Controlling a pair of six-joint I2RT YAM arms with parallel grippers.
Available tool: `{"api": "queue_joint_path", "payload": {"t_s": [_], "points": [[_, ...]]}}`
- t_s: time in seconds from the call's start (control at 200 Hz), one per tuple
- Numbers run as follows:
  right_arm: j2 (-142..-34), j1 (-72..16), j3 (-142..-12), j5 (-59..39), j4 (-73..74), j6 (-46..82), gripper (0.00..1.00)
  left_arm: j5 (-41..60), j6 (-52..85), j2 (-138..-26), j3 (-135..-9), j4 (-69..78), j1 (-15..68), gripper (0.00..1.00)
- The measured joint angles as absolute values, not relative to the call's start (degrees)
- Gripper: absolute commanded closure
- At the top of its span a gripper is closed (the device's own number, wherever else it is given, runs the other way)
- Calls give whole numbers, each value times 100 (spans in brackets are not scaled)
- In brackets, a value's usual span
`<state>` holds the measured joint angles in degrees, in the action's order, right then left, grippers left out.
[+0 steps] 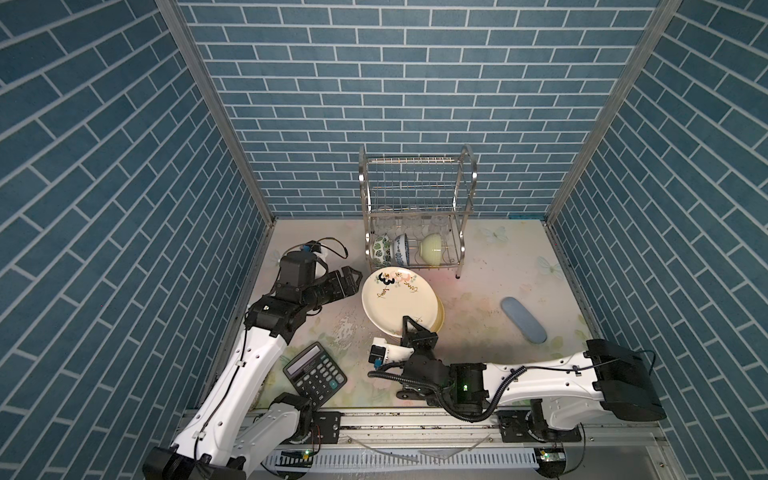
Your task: Unload the mixed dishes from the dish rack
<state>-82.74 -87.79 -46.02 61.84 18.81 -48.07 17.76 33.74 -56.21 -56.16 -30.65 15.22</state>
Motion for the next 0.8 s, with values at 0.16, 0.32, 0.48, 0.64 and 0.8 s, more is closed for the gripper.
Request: {"api": "queue_joint_path", "payload": {"t_s": [0.16,0.32,0.48,0.64,0.8], "points": [[-8274,-8768,-4401,6320,1984,-4831,100,2027,3559,-5618,-5343,-2718,1439,6],[-8274,-8768,-4283,6460,1984,-4834,100,2493,3889,-5697,-4934,-2115,1356,6],[-8281,-8768,-4283,6495,2104,-4834,100,3118,4309,-6042,-4622,-1225,1350,9],[-8342,-8761,-4283,6477,2196,-4834,100,3592,4720,-6361,-4322,-325,1352,19],[-8560,-8746,-4285,6423,2279,-4836,100,3865,4893,-6584,-4272,169,1404,21]]}}
